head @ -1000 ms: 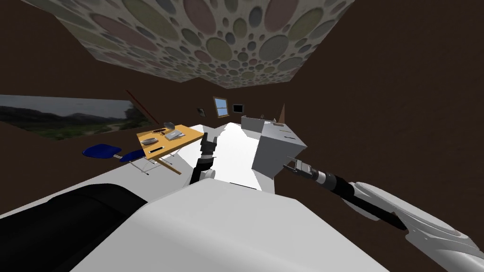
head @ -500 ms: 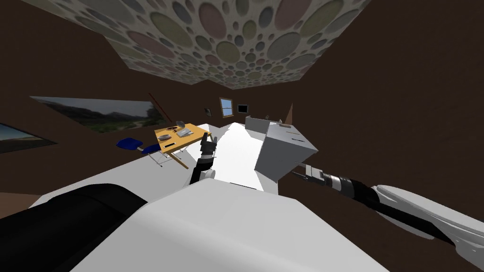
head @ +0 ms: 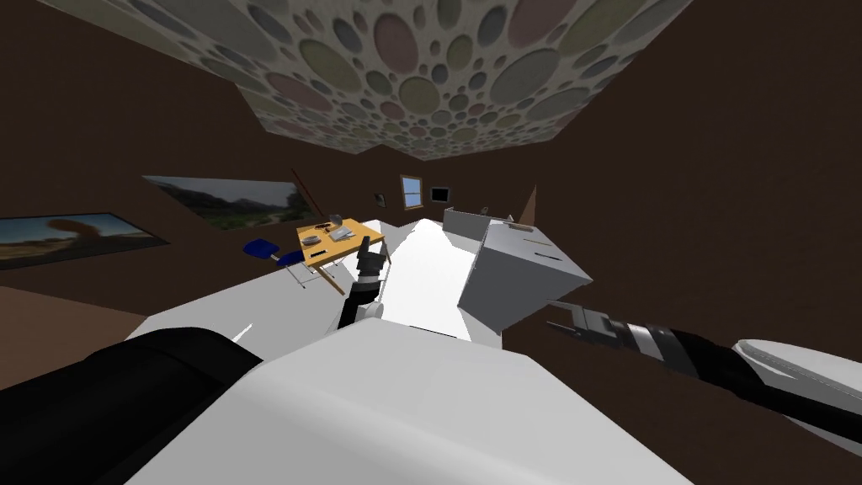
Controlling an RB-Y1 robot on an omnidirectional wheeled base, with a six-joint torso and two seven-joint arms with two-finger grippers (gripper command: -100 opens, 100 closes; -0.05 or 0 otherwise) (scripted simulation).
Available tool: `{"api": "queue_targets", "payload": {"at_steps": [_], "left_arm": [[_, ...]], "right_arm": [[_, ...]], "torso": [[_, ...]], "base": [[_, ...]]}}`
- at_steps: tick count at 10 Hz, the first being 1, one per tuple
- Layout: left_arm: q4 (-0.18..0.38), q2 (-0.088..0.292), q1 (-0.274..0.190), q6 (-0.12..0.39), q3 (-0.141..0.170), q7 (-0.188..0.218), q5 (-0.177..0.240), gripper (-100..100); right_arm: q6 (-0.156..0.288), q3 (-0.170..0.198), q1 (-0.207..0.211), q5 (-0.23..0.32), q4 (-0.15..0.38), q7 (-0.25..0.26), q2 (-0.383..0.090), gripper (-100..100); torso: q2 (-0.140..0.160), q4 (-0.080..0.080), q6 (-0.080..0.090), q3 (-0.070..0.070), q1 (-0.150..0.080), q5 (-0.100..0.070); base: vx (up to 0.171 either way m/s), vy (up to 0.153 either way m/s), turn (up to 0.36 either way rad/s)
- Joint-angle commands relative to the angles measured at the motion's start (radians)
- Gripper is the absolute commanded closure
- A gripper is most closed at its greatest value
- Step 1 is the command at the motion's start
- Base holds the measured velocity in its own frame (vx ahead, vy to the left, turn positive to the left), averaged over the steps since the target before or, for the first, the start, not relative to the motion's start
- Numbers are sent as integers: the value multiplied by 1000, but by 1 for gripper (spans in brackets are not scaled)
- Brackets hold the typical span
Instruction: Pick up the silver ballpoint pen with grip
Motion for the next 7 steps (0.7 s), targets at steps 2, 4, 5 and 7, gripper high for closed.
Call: {"api": "queue_targets", "payload": {"at_steps": [2, 4, 5, 7], "left_arm": [[0, 0, 0, 0, 0, 0, 0, 0], [0, 0, 0, 0, 0, 0, 0, 0], [0, 0, 0, 0, 0, 0, 0, 0], [0, 0, 0, 0, 0, 0, 0, 0]], "right_arm": [[-30, 22, -6, 33, 69, 6, -62, -100], [-55, 28, 12, 55, 127, 14, -114, -100], [-55, 28, 12, 55, 119, 14, -115, -100], [-55, 28, 12, 55, 156, 14, -115, -100]], "torso": [[1, 0, 0, 0, -1, 0], [-1, 0, 0, 0, -1, 0], [-2, 0, -1, -1, -1, 0], [0, 0, 0, 0, -1, -1]], "base": [[22, 7, 83], [50, 1, 170], [55, -3, 114], [12, -1, -8]]}}
